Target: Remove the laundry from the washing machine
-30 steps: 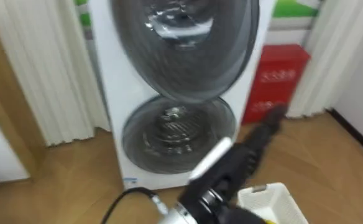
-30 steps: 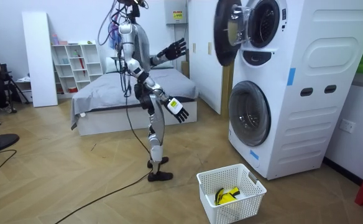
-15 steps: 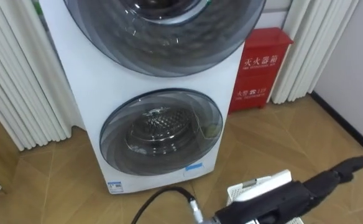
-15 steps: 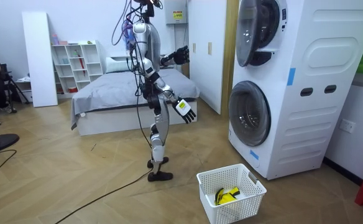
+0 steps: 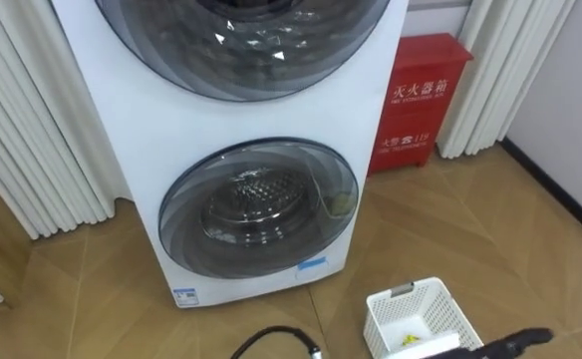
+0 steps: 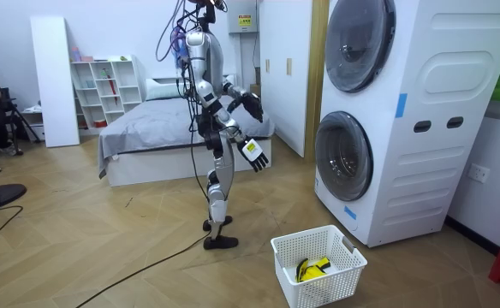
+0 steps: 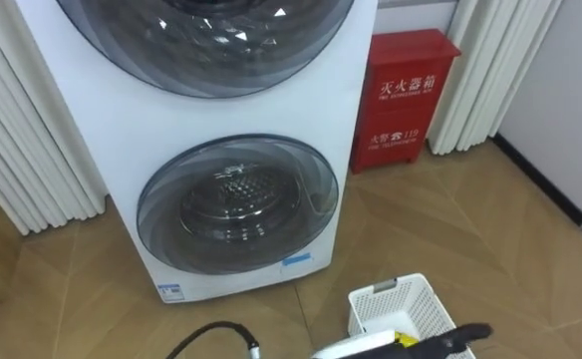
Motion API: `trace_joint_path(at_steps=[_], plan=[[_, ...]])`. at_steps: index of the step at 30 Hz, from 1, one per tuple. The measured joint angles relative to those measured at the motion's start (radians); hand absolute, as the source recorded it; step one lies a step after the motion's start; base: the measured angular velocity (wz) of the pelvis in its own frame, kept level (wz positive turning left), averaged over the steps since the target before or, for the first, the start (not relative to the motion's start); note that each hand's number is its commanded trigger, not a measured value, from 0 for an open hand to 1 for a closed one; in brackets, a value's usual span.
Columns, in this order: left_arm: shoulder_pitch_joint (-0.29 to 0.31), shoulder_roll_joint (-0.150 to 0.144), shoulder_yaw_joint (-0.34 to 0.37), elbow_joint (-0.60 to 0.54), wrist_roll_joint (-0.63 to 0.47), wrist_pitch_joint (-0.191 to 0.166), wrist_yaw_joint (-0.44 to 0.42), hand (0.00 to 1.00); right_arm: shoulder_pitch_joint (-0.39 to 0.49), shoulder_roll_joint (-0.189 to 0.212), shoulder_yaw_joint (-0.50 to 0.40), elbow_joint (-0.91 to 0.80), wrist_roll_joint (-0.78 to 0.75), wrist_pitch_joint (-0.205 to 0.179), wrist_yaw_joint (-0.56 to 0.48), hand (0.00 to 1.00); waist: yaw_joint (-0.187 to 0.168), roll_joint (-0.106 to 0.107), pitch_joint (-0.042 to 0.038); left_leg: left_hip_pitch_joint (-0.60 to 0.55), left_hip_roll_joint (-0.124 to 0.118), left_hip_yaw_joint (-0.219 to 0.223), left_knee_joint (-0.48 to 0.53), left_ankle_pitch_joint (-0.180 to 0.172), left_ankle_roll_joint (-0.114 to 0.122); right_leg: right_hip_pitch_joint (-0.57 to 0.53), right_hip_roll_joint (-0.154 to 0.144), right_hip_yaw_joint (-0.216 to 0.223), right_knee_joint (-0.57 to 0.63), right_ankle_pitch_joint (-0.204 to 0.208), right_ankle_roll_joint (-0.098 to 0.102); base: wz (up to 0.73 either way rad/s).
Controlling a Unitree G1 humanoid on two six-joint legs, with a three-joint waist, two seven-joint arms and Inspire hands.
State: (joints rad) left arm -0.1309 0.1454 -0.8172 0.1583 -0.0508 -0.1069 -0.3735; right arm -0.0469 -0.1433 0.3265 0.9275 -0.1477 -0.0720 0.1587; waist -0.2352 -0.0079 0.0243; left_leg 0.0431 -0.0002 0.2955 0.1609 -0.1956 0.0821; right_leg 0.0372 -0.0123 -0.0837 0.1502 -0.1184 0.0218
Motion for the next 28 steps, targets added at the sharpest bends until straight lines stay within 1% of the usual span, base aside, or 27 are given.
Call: trace_joint_path(at_steps=[1, 2, 3, 4, 5, 6, 7, 8, 9, 10, 11, 12, 14, 15, 16, 17, 18, 19, 20, 21, 22, 23, 24, 26, 28], plan=[[0.021, 0.008, 0.037, 0.039, 0.032, -0.001, 0.009, 0.00, 0.001, 0.000, -0.011, 0.005, -0.003, 0.000, 0.008, 0.00, 0.009, -0.002, 0.0011, 0.003, 0.000, 0.001, -0.001, -0.001, -0.001, 0.001, 0.000, -0.001, 0.001, -0.001, -0.001, -0.10], [0.041, 0.019, 0.080, 0.087, 0.081, -0.004, 0.030, 0.00, 0.012, 0.000, -0.043, 0.003, -0.008, 0.000, 0.008, 0.00, 0.026, -0.002, 0.0012, 0.004, 0.000, 0.002, -0.001, -0.001, -0.001, 0.001, 0.000, -0.002, 0.001, -0.002, -0.003, -0.09], [0.054, 0.021, 0.105, 0.112, 0.102, -0.004, 0.046, 0.00, 0.016, -0.001, -0.056, 0.004, -0.010, 0.001, 0.007, 0.00, 0.031, -0.005, 0.0027, 0.004, 0.000, 0.002, 0.000, 0.000, -0.002, 0.001, 0.000, -0.003, 0.001, -0.004, -0.005, -0.04], [0.086, 0.030, 0.162, 0.185, 0.145, -0.013, 0.082, 0.00, 0.031, -0.001, -0.088, 0.004, -0.009, 0.001, 0.004, 0.00, 0.050, -0.009, 0.0041, 0.006, 0.000, 0.002, 0.000, 0.001, -0.004, 0.006, 0.001, -0.003, 0.000, -0.006, -0.009, 0.00], [0.121, 0.028, 0.231, 0.284, 0.195, -0.021, 0.125, 0.00, 0.053, -0.004, -0.112, 0.005, -0.009, 0.000, -0.003, 0.00, 0.070, -0.016, 0.0011, 0.011, 0.000, 0.002, 0.000, 0.001, -0.006, 0.010, 0.002, -0.003, 0.000, -0.011, -0.014, 0.00], [0.135, 0.027, 0.268, 0.337, 0.217, -0.021, 0.147, 0.00, 0.066, -0.007, -0.116, 0.005, -0.006, 0.000, -0.008, 0.00, 0.081, -0.020, -0.0003, 0.014, 0.001, 0.002, 0.000, 0.000, -0.009, 0.012, 0.003, -0.004, 0.000, -0.012, -0.015, 0.00], [0.171, 0.029, 0.342, 0.423, 0.271, -0.017, 0.189, 0.00, 0.092, -0.010, -0.122, 0.005, -0.006, 0.000, -0.018, 0.00, 0.102, -0.028, -0.0048, 0.018, 0.003, 0.001, 0.001, -0.002, -0.014, 0.013, 0.004, -0.006, 0.000, -0.017, -0.020, 0.00], [0.198, 0.045, 0.408, 0.505, 0.315, -0.015, 0.220, 0.00, 0.114, -0.013, -0.126, 0.008, -0.006, 0.001, -0.026, 0.00, 0.120, -0.033, -0.0083, 0.020, 0.004, -0.004, 0.004, -0.005, -0.019, 0.015, 0.005, -0.017, -0.001, -0.022, -0.023, 0.07], [0.206, 0.050, 0.441, 0.552, 0.330, -0.015, 0.239, 0.00, 0.123, -0.016, -0.126, 0.009, -0.007, 0.002, -0.027, 0.00, 0.129, -0.034, -0.0091, 0.019, 0.005, -0.008, 0.004, -0.005, -0.019, 0.015, 0.004, -0.023, -0.001, -0.024, -0.023, 0.16], [0.221, 0.058, 0.507, 0.637, 0.344, -0.015, 0.283, 0.00, 0.129, -0.018, -0.136, 0.021, -0.007, 0.003, -0.025, 0.00, 0.135, -0.032, -0.0099, 0.016, 0.004, -0.016, 0.004, -0.006, -0.020, 0.016, 0.004, -0.032, -0.001, -0.025, -0.023, 0.18], [0.238, 0.059, 0.579, 0.705, 0.359, -0.015, 0.325, 0.00, 0.129, -0.015, -0.161, 0.042, -0.003, 0.002, -0.028, 0.00, 0.147, -0.029, -0.0123, 0.016, 0.003, -0.021, 0.002, -0.006, -0.020, 0.016, 0.004, -0.036, -0.001, -0.025, -0.022, 0.14], [0.246, 0.065, 0.618, 0.734, 0.367, -0.016, 0.349, 0.00, 0.133, -0.015, -0.174, 0.049, -0.001, 0.003, -0.029, 0.00, 0.154, -0.027, -0.0137, 0.018, 0.003, -0.021, 0.000, -0.006, -0.020, 0.017, 0.004, -0.039, -0.001, -0.025, -0.022, 0.08], [0.282, 0.073, 0.757, 0.851, 0.369, -0.028, 0.444, 0.00, 0.151, -0.013, -0.229, 0.072, 0.021, 0.003, -0.026, 0.00, 0.191, -0.022, -0.0163, 0.032, 0.004, -0.026, -0.008, -0.006, -0.021, 0.030, 0.005, -0.055, -0.002, -0.025, -0.022, 0.07], [0.287, 0.077, 0.783, 0.884, 0.370, -0.028, 0.467, 0.00, 0.151, -0.012, -0.242, 0.082, 0.022, 0.003, -0.026, 0.00, 0.196, -0.021, -0.0165, 0.038, 0.004, -0.027, -0.012, -0.006, -0.021, 0.035, 0.005, -0.055, -0.003, -0.025, -0.022, 0.08], [0.306, 0.088, 0.819, 0.941, 0.372, -0.019, 0.505, 0.00, 0.154, -0.012, -0.257, 0.095, 0.038, 0.006, -0.027, 0.00, 0.208, -0.019, -0.0193, 0.047, 0.004, -0.031, -0.016, -0.007, -0.022, 0.044, 0.006, -0.058, -0.004, -0.025, -0.022, 0.04], [0.314, 0.090, 0.828, 0.964, 0.375, -0.009, 0.521, 0.00, 0.155, -0.011, -0.265, 0.109, 0.056, 0.005, -0.028, 0.00, 0.209, -0.019, -0.0190, 0.055, 0.004, -0.032, -0.018, -0.008, -0.024, 0.052, 0.005, -0.057, -0.008, -0.025, -0.022, 0.05], [0.335, 0.098, 0.848, 0.994, 0.381, 0.017, 0.539, 0.00, 0.155, -0.008, -0.272, 0.140, 0.090, 0.005, -0.028, 0.00, 0.216, -0.018, -0.0252, 0.062, 0.003, -0.035, -0.018, -0.013, -0.024, 0.064, 0.005, -0.056, -0.018, -0.026, -0.022, 0.04], [0.363, 0.090, 0.874, 1.012, 0.386, 0.042, 0.545, 0.00, 0.158, -0.007, -0.274, 0.165, 0.122, 0.008, -0.029, 0.00, 0.222, -0.012, -0.0223, 0.072, 0.003, -0.037, -0.018, -0.017, -0.024, 0.073, 0.004, -0.056, -0.017, -0.026, -0.022, 0.07], [0.385, 0.073, 0.901, 1.028, 0.389, 0.065, 0.553, 0.00, 0.166, -0.005, -0.284, 0.180, 0.167, 0.008, -0.029, 0.00, 0.226, -0.015, -0.0244, 0.077, 0.002, -0.040, -0.018, -0.020, -0.023, 0.080, 0.003, -0.057, -0.016, -0.027, -0.019, 0.08], [0.393, 0.062, 0.916, 1.040, 0.389, 0.075, 0.558, 0.00, 0.167, -0.001, -0.293, 0.194, 0.188, 0.008, -0.031, 0.00, 0.227, -0.011, -0.0220, 0.079, 0.001, -0.044, -0.018, -0.020, -0.022, 0.083, 0.001, -0.056, -0.017, -0.029, -0.017, 0.12], [0.404, 0.038, 0.937, 1.054, 0.387, 0.099, 0.559, 0.00, 0.168, 0.005, -0.311, 0.224, 0.227, 0.009, -0.035, 0.00, 0.231, -0.013, -0.0218, 0.083, -0.002, -0.052, -0.018, -0.021, -0.021, 0.089, -0.003, -0.056, -0.016, -0.031, -0.014, 0.14], [0.409, 0.014, 0.951, 1.067, 0.387, 0.120, 0.559, 0.00, 0.170, 0.006, -0.312, 0.250, 0.267, 0.012, -0.039, 0.00, 0.238, -0.013, -0.0214, 0.086, -0.004, -0.057, -0.018, -0.022, -0.019, 0.095, -0.005, -0.056, -0.016, -0.033, -0.010, 0.14], [0.409, 0.003, 0.955, 1.072, 0.385, 0.130, 0.559, 0.00, 0.173, 0.006, -0.313, 0.256, 0.288, 0.016, -0.040, 0.00, 0.241, -0.013, -0.0210, 0.087, -0.005, -0.060, -0.017, -0.023, -0.018, 0.098, -0.005, -0.057, -0.016, -0.035, -0.008, 0.16], [0.407, -0.033, 0.970, 1.080, 0.375, 0.161, 0.559, 0.00, 0.174, 0.014, -0.316, 0.283, 0.364, 0.023, -0.049, 0.00, 0.242, -0.014, -0.0207, 0.087, -0.011, -0.078, -0.010, -0.025, -0.015, 0.109, -0.006, -0.058, -0.017, -0.040, -0.005, 0.20], [0.404, -0.047, 0.972, 1.079, 0.375, 0.176, 0.559, 0.00, 0.177, 0.021, -0.319, 0.285, 0.389, 0.031, -0.057, 0.00, 0.244, -0.014, -0.0206, 0.087, -0.013, -0.082, -0.009, -0.025, -0.014, 0.113, -0.009, -0.060, -0.016, -0.043, -0.002, 0.11]])
